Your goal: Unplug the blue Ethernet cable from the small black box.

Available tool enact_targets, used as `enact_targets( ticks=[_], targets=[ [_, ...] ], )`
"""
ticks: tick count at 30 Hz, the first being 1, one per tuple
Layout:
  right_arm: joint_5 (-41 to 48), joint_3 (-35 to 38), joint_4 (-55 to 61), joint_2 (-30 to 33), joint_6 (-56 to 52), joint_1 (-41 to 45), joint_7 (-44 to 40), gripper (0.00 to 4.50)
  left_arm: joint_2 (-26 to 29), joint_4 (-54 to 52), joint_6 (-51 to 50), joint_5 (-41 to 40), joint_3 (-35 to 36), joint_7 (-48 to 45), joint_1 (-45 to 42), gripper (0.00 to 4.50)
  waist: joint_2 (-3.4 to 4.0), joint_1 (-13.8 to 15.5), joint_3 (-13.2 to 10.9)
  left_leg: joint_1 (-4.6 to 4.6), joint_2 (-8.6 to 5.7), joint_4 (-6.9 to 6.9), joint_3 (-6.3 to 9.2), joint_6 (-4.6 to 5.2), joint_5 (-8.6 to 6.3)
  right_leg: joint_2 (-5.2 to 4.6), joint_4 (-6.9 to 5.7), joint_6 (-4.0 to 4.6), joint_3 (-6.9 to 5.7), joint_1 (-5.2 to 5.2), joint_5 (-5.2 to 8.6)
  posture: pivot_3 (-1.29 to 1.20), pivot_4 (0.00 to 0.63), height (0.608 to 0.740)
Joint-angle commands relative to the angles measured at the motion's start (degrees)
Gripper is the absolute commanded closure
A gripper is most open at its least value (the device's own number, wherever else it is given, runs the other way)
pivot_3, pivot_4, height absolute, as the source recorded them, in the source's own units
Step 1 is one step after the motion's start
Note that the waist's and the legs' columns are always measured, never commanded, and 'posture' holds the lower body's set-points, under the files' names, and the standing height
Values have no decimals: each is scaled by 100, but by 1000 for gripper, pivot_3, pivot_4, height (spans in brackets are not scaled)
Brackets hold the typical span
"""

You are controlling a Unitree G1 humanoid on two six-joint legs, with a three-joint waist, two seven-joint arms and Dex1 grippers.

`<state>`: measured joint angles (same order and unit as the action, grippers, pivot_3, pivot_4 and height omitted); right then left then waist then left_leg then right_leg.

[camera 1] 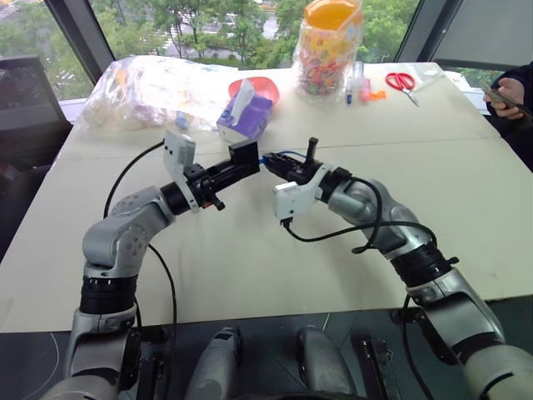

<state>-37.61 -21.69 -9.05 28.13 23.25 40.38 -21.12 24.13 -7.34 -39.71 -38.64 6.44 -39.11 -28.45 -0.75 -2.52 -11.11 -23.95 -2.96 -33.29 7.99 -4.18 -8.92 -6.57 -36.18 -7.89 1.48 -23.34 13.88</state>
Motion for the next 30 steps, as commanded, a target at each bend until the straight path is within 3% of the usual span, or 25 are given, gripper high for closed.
enact_targets(
  ticks=[1, 5, 10, 13, 18, 21, 25, 30],
  targets=[
    [595, 97, 221, 14, -33, 57, -537, 2215, 167, -25, 3, -32, 75, -164, -101, 4022, 0, 0, 0, 0, 0, 0, 0, 0, 0, 0, 0, 0, 0, 0, 0, 0, 150, 728],
    [2465, 257, 461, 198, -837, 136, -2554, 214, 467, -70, -177, -314, 171, -634, -82, 4022, -1, -1, -1, -1, 0, 0, 0, 0, 0, 0, 2, 0, 0, 1, 0, 0, 150, 728],
    [4263, 826, 287, 321, -2498, 779, -4096, 214, 1049, -207, -586, -798, 249, -1408, 2, 4022, -2, -16, -5, -2, 1, 0, 1, 1, 0, 0, 3, 0, -2, 1, 1, 0, 150, 728],
    [5370, 1193, 96, 270, -4230, 1181, -4758, 214, 1285, -270, -778, -1057, 350, -1680, 22, 4022, -2, -7, -4, 0, 7, 2, 3, 1, -1, 1, 2, 1, -7, 1, 1, 0, 150, 728],
    [6193, 1350, -407, 192, -6190, 1537, -5131, 214, 1522, -232, -865, -1223, 440, -1863, -59, 4022, -2, 6, -4, -5, 8, 5, 3, 1, -2, 1, 7, 4, -8, -2, 2, 0, 150, 728],
    [6497, 1355, -339, 139, -6726, 1514, -5296, 214, 1542, -194, -884, -1287, 510, -1846, -137, 4022, -1, 5, -5, -17, 7, 5, 2, 1, -2, 0, 6, 5, -8, -15, 3, 0, 150, 728],
    [6693, 1426, -288, -22, -7046, 1519, -5187, 1506, 1535, -212, -917, -1337, 545, -1816, -167, 4022, -1, -6, -5, -31, 6, 5, 2, 1, -2, 0, 6, 1, -9, -28, 1, 0, 150, 728],
    [6887, 1473, -202, -179, -7380, 1555, -5071, 1506, 1494, -320, -1045, -1482, 554, -1767, -129, 4022, -1, -2, -5, -35, 7, 6, 0, 1, -2, 0, 5, 0, -8, -33, 0, 0, 150, 728]
  ],
)
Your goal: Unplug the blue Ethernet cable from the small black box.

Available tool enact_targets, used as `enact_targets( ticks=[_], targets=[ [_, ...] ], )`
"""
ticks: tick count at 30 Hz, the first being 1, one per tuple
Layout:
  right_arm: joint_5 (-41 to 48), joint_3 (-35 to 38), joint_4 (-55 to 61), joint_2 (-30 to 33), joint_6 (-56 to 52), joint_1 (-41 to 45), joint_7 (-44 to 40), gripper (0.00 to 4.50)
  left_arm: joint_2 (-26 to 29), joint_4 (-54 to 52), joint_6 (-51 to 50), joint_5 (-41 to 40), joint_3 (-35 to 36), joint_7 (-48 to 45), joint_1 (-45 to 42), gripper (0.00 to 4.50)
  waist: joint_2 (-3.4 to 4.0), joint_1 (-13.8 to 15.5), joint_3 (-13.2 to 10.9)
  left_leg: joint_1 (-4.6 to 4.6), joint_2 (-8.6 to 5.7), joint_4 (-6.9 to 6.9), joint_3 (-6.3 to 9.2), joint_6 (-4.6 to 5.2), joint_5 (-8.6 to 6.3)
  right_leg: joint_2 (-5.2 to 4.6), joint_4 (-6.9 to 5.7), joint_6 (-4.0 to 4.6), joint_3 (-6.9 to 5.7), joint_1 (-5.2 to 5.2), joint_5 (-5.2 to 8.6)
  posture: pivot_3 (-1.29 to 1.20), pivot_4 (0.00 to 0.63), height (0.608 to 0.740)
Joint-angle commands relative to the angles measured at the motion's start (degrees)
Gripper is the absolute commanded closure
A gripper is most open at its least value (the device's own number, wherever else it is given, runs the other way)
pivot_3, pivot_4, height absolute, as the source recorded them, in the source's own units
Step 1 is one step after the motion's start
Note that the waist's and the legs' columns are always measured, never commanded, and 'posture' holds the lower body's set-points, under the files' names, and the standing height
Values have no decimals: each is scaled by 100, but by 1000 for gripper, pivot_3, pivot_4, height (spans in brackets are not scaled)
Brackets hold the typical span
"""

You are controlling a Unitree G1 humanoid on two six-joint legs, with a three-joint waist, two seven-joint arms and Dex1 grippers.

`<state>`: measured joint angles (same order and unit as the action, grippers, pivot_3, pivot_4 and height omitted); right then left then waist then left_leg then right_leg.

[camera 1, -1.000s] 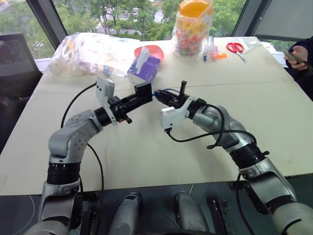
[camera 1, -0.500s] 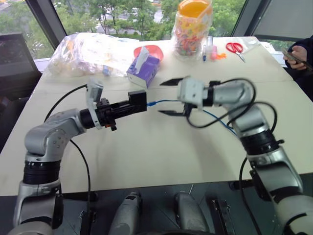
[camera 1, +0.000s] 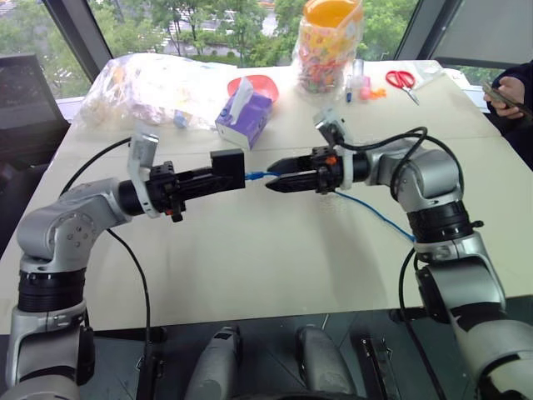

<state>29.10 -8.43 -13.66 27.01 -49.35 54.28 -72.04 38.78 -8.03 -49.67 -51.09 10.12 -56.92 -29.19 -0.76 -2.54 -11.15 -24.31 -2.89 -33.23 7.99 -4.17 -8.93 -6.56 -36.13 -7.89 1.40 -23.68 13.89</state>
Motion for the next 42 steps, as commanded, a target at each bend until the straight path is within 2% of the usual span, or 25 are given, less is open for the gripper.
enact_targets(
  ticks=[1, 12, 13, 14, 18, 30, 36, 39, 42],
  targets=[
    [247, 141, 271, -87, -168, 173, 33, 1506, 28, -279, -64, -248, 170, 15, -36, 4022, 0, 0, 0, 0, 0, 0, 0, 0, 0, 0, 0, 0, 0, 0, 0, 0, 150, 728],
    [462, 48, 580, -275, -458, 145, 76, 1506, -8, -313, -64, -272, 102, 54, 5, 4022, 0, 0, 0, -2, 0, 0, 0, 0, 0, 0, 0, -2, 0, -2, -1, 0, 150, 728],
    [471, 54, 587, -283, -469, 146, 91, 2054, -6, -311, -62, -268, 98, 49, 7, 4022, 0, 0, 0, -2, 0, 0, 0, 0, 0, 0, 0, -2, 0, -3, -1, 0, 150, 728],
    [483, 58, 601, -287, -483, 145, 100, 2343, -3, -310, -58, -261, 94, 43, 9, 4022, 0, 0, 0, -2, 0, 0, 0, 0, 0, 0, 0, -2, 0, -2, -1, 0, 150, 728],
    [509, 68, 641, -290, -517, 150, 104, 4463, 13, -309, -33, -218, 60, 0, 19, 4022, 0, 0, 0, -3, 0, 0, 0, 0, 0, 0, 0, -2, 0, -3, -1, 0, 150, 728],
    [530, 17, 502, -164, -667, 200, -50, 4463, 225, -437, -80, -215, -8, -273, 157, 4022, 0, -2, 0, -3, 0, 0, 0, 0, 0, 0, 0, -2, 0, -4, -1, 0, 150, 728],
    [873, 277, 635, -171, -706, 139, -214, 4463, 189, -461, -158, -322, 54, -188, 127, 4022, 0, 3, 0, -5, 0, -1, 0, 0, 0, 0, 0, -1, 0, -4, -1, 0, 150, 728],
    [830, 234, 725, -185, -525, 67, -197, 3317, 198, -467, -166, -368, 57, -153, 112, 4022, 0, 2, 0, -5, 0, -1, 0, 0, 0, 0, 0, -2, 0, -5, -1, 0, 150, 728],
    [607, 103, 698, -197, -284, 47, -34, 1784, 196, -480, -182, -392, 65, -131, 95, 4022, 0, -6, 0, -5, 0, -1, -1, 0, 0, 0, 0, -2, 0, -5, -1, 0, 150, 728]
  ],
)
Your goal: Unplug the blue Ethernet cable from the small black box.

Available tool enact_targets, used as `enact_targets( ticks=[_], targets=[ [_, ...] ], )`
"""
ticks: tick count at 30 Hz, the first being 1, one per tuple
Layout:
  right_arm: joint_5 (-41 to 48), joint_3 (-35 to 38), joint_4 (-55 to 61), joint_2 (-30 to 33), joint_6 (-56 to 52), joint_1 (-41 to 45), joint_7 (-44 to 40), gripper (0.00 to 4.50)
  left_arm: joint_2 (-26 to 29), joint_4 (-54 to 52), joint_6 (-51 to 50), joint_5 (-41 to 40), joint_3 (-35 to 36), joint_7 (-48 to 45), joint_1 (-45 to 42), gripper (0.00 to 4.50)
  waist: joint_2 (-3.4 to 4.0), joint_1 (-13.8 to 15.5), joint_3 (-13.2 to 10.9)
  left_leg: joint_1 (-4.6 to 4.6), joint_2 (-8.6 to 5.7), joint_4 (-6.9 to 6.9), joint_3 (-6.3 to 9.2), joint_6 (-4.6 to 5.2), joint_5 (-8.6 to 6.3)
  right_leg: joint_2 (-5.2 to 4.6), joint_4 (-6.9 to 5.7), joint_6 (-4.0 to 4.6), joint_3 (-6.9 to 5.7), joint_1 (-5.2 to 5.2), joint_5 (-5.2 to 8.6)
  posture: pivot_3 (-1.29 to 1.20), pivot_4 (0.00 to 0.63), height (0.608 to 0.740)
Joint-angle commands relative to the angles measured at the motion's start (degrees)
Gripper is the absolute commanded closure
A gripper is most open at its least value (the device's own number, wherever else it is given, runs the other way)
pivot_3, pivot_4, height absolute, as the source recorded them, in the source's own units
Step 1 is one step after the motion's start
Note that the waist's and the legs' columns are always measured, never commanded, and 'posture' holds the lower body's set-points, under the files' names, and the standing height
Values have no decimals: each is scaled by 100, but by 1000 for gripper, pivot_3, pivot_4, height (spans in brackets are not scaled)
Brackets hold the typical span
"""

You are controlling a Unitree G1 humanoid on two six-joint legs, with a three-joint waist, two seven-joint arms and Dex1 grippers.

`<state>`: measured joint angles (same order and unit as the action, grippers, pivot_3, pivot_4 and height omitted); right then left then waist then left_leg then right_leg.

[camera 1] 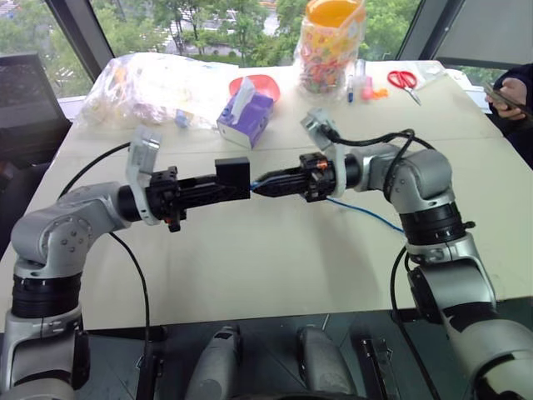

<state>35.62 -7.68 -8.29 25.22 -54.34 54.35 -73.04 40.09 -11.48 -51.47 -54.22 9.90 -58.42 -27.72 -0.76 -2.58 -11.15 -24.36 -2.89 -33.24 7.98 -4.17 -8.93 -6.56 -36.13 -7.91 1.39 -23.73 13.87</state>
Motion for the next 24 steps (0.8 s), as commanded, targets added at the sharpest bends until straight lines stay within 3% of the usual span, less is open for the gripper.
enact_targets(
  ticks=[1, 24],
  targets=[
    [-33, 26, 130, -26, 217, 58, 60, 1784, 66, -123, -3, -74, 88, 13, -63, 4022, 0, 0, 0, 0, 0, 0, 0, 0, 0, 0, 0, 0, 0, -1, 0, 0, 150, 728],
    [-84, -197, -60, 14, 207, 140, -187, 1784, 2, -132, 45, -97, 126, 73, -100, 4022, 0, 3, 0, -1, 0, 0, 0, 0, 0, 0, 0, 0, 0, -2, 0, 0, 150, 728]
  ],
)
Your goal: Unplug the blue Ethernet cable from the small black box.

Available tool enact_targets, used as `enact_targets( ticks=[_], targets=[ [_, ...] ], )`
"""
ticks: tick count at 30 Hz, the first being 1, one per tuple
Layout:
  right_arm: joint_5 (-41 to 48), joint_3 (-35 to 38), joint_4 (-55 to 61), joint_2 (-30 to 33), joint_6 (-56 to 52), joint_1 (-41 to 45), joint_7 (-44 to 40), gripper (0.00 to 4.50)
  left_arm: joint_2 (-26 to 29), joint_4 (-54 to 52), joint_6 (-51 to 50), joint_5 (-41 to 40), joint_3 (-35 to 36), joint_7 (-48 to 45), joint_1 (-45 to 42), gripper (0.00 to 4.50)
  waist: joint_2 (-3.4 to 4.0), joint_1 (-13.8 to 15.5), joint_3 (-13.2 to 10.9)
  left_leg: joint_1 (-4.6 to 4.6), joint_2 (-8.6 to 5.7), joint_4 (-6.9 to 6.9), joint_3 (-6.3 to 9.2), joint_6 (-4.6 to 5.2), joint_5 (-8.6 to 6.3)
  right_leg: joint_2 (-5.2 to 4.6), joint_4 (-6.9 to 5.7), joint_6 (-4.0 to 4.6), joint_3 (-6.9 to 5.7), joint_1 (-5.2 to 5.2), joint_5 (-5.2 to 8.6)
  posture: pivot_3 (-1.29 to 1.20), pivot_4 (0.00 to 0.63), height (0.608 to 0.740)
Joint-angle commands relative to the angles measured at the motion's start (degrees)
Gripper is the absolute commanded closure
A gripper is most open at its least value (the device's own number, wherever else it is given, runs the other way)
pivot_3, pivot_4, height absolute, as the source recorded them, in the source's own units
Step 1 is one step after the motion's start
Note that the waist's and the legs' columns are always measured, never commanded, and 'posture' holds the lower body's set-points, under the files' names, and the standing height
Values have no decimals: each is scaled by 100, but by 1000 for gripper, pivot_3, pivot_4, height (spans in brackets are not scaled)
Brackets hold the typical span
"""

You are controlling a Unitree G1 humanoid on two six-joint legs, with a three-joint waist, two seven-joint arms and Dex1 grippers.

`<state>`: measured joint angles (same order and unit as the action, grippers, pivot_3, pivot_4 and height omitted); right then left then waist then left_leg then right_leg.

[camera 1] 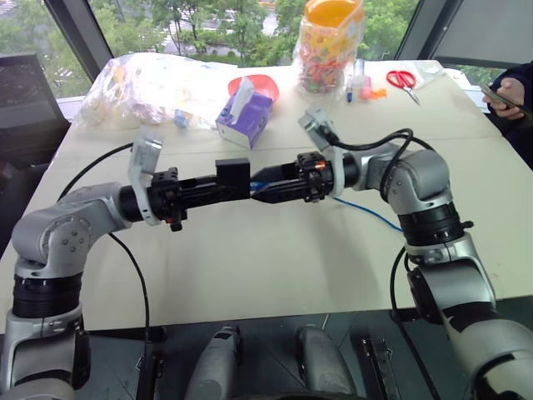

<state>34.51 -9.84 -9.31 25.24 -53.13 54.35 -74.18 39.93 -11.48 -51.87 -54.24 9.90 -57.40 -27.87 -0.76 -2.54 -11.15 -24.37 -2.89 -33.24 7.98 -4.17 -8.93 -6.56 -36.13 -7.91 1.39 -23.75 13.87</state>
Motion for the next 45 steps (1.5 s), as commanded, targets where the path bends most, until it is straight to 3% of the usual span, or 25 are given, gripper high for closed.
enact_targets(
  ticks=[1, 3, 7, 19, 30, 34, 39, 42, 45],
  targets=[
    [23, 18, 34, 6, 89, 143, -74, 2015, 24, -138, 86, -95, 129, -32, -76, 4022, 0, 0, 0, 0, 0, 0, 0, 0, 0, 0, 0, 0, 0, 0, 0, 0, 150, 728],
    [23, 23, 16, -2, 91, 153, -79, 2565, 33, -166, 95, -85, 128, -35, -43, 4022, 0, 0, 0, 0, 0, 0, 0, 0, 0, 0, 0, 0, 0, 0, 0, 0, 150, 728],
    [19, 27, -15, -12, 96, 174, -105, 4485, 43, -197, 102, -75, 119, -38, -13, 4022, 0, 0, 0, 0, 0, 0, 0, 0, 0, 0, 0, 0, 0, 0, 0, 0, 150, 728],
    [-122, -53, 14, 96, 188, 115, -164, 4485, 9, -168, 72, -136, 178, -12, -63, 4022, 0, 0, 0, 0, 0, 0, 0, 0, 0, 0, 0, 0, 0, 0, 0, 0, 150, 728],
    [-985, 162, -1515, 828, 1478, 58, -63, 4485, 126, -198, 46, -253, 355, -11, 23, 4022, -4, 27, 0, -3, -6, -4, -3, 0, 0, -6, 5, 4, -1, 4, 2, 0, 150, 728],
    [-1373, 405, -2397, 641, 2187, 333, 578, 4485, 92, -248, 150, -110, 270, -17, 77, 4022, -4, -24, 0, -2, -3, -1, -5, 0, 0, -6, 2, 2, -1, 0, 1, 0, 150, 728],
    [-2371, 592, -4343, -32, 3877, 948, 3024, 4485, -442, -210, 1589, 1357, -654, 202, 233, 4022, -3, -9, 1, 2, -3, 0, -12, -2, 2, -5, 1, 5, 4, 0, -3, 0, 150, 728],
    [-2616, 654, -4938, -275, 4273, 1147, 3571, 3366, -918, 23, 2343, 2015, -1012, 440, 265, 4022, -4, 28, 0, -2, -4, -1, -11, -3, 2, -6, 3, 4, 5, 0, -3, 0, 150, 728],
    [-2815, 668, -5229, -485, 4442, 1228, 4047, 1827, -1536, 646, 3275, 2725, -1287, 823, 172, 4022, -3, 34, 0, -2, -10, 0, -8, -2, 2, -9, 4, -12, 5, 2, -12, 0, 150, 728]
  ],
)
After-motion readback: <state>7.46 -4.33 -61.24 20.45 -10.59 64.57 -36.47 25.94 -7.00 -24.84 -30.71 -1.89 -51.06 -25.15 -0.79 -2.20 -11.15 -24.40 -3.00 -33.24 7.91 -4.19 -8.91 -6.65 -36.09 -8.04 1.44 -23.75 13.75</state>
